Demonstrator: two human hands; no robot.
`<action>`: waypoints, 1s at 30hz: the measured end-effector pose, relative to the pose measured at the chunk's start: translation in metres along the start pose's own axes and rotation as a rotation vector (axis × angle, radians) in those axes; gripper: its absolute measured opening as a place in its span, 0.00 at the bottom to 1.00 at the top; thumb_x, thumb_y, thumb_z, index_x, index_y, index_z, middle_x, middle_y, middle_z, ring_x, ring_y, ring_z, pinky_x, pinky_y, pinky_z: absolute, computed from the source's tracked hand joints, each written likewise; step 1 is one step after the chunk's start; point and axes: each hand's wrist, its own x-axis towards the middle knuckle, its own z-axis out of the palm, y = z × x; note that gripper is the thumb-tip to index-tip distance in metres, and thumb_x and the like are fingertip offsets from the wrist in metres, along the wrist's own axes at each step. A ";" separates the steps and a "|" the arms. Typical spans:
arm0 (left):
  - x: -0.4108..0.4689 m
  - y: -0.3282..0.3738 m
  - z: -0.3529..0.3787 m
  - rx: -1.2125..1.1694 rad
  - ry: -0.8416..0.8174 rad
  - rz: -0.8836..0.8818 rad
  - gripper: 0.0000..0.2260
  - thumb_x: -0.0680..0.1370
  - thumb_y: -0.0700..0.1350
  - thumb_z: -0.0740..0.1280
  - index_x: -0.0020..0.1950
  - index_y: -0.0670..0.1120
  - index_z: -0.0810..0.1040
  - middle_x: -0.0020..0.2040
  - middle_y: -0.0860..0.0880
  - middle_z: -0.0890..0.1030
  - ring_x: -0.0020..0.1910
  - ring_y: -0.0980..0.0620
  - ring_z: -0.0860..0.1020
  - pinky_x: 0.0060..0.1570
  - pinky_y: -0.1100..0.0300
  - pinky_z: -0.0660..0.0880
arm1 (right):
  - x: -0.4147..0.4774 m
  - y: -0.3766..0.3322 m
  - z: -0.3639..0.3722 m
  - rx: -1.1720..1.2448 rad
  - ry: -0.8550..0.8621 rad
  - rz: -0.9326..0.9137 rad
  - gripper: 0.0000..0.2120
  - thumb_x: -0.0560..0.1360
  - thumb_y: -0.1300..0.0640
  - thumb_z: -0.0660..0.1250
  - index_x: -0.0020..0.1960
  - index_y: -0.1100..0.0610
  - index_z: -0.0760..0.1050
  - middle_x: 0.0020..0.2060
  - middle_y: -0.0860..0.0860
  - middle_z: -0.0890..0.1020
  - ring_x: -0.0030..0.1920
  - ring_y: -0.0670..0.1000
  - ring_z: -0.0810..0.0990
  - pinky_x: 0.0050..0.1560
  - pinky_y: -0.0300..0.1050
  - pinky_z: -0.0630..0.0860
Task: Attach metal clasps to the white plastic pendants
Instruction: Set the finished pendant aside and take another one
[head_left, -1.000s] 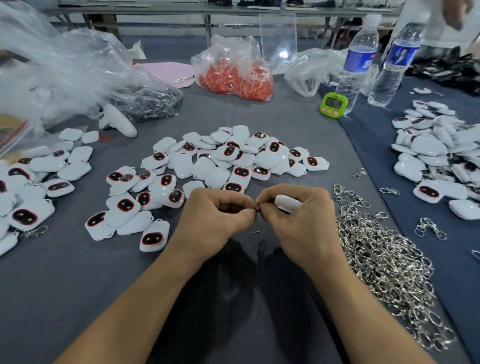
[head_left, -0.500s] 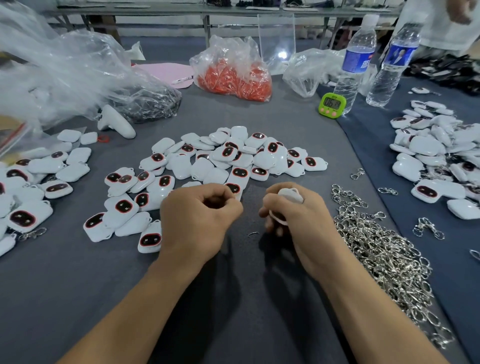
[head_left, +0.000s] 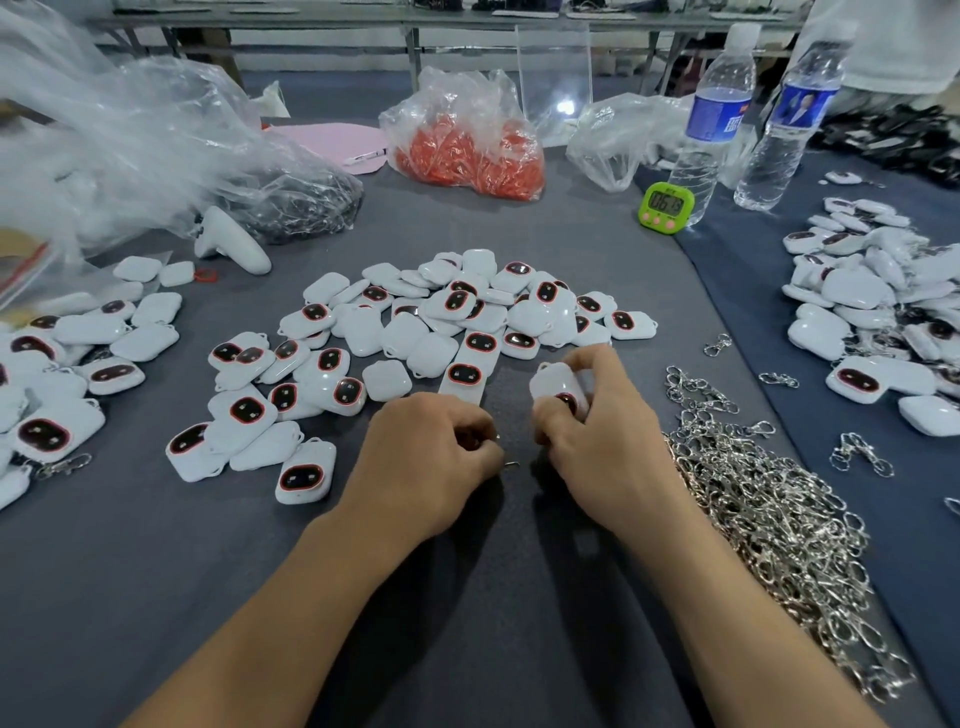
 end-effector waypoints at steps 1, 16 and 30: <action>0.001 -0.001 0.000 -0.009 -0.010 -0.005 0.02 0.70 0.52 0.75 0.42 0.57 0.85 0.37 0.58 0.82 0.39 0.62 0.77 0.36 0.72 0.66 | 0.000 0.001 -0.001 -0.015 -0.005 -0.019 0.08 0.78 0.51 0.69 0.52 0.42 0.71 0.34 0.48 0.82 0.30 0.47 0.78 0.37 0.45 0.77; 0.008 -0.013 -0.008 -0.131 -0.195 0.063 0.05 0.71 0.49 0.75 0.43 0.60 0.85 0.38 0.61 0.83 0.39 0.60 0.79 0.37 0.65 0.70 | 0.002 0.002 -0.012 -0.124 -0.214 -0.143 0.06 0.78 0.50 0.69 0.50 0.41 0.73 0.31 0.49 0.82 0.32 0.46 0.76 0.32 0.38 0.71; 0.008 -0.016 -0.009 -0.145 -0.207 0.129 0.08 0.71 0.47 0.74 0.40 0.62 0.84 0.38 0.61 0.82 0.40 0.59 0.80 0.37 0.70 0.69 | 0.004 0.004 -0.013 -0.032 -0.238 -0.133 0.04 0.79 0.54 0.69 0.50 0.45 0.76 0.27 0.49 0.80 0.27 0.45 0.72 0.30 0.38 0.70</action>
